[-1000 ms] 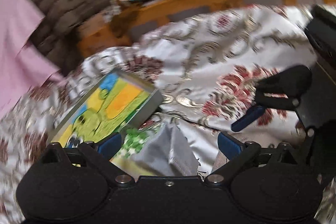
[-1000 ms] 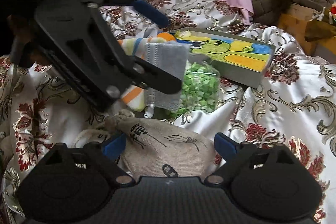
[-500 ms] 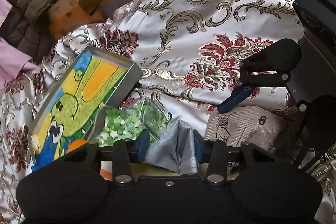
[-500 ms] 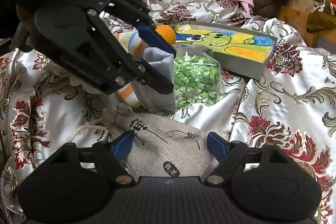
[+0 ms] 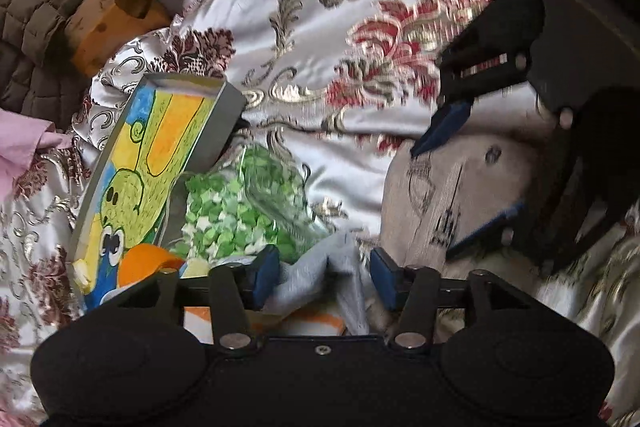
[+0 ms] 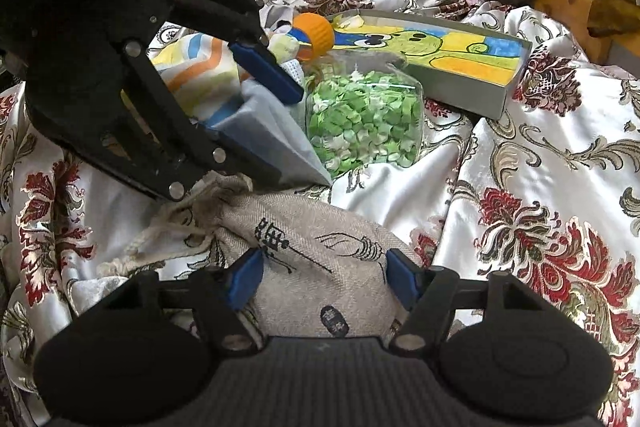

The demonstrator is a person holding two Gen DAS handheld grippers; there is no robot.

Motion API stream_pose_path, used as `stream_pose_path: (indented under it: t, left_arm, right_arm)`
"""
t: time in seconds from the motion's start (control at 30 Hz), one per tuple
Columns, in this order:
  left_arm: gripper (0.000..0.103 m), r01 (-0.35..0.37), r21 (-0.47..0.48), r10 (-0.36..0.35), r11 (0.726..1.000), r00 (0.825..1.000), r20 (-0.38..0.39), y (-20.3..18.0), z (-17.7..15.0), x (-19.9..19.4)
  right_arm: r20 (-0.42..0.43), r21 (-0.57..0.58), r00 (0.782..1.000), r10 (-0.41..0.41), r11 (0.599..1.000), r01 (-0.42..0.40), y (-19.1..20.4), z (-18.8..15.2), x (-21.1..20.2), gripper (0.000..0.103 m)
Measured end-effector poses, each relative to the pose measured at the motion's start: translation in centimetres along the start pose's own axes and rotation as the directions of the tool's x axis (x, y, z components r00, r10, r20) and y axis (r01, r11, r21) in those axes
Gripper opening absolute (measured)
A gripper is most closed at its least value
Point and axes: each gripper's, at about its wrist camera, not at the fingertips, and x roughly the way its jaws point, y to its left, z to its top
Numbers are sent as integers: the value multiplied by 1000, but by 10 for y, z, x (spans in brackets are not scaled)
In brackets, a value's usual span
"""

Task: Organize soft objects
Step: 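Grasp the grey cloth with the left gripper while the right gripper grasps the beige drawstring pouch, then carry the grey cloth and beige pouch into the painted tray and open both grippers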

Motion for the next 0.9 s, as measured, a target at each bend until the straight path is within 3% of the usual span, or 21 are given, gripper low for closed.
stream_pose_path:
  t: [0.1,0.23,0.33,0.47,0.57,0.63,0.73,0.9]
  left_arm:
    - [37,-33,59,36,998,998,-48,-5,-2,4]
    - [30,-46,99,54,994,995,-78,-9,-4,1]
    - [24,-58,100,67,993,994,-83,-12,-3,-5]
    - [21,-78,-5,77,997,995,-65,-9,0,-17]
    - [20,-54,-204,50,977,998,-23,4,0,-28]
    - [18,-10,-357,17,934,1000,18,14,-3,-33]
    - [16,46,-540,4,841,996,91,25,-9,-42]
    - [15,142,-727,-3,671,982,189,46,-19,-55]
  right_arm:
    - [-6,3,1000,5,1000,-5,0,0,1,63]
    - [-4,0,1000,7,1000,-7,3,-1,-1,53]
    - [4,2,1000,5,1000,-5,3,0,-5,37]
    - [24,61,999,26,998,-28,-3,2,-14,23]
    - [59,108,998,14,994,-20,-10,4,-23,18]
    - [84,125,996,-7,992,-3,-14,4,-30,16]
    - [116,157,993,-26,988,8,-21,6,-39,16]
    - [193,198,978,-75,980,36,-31,8,-58,16]
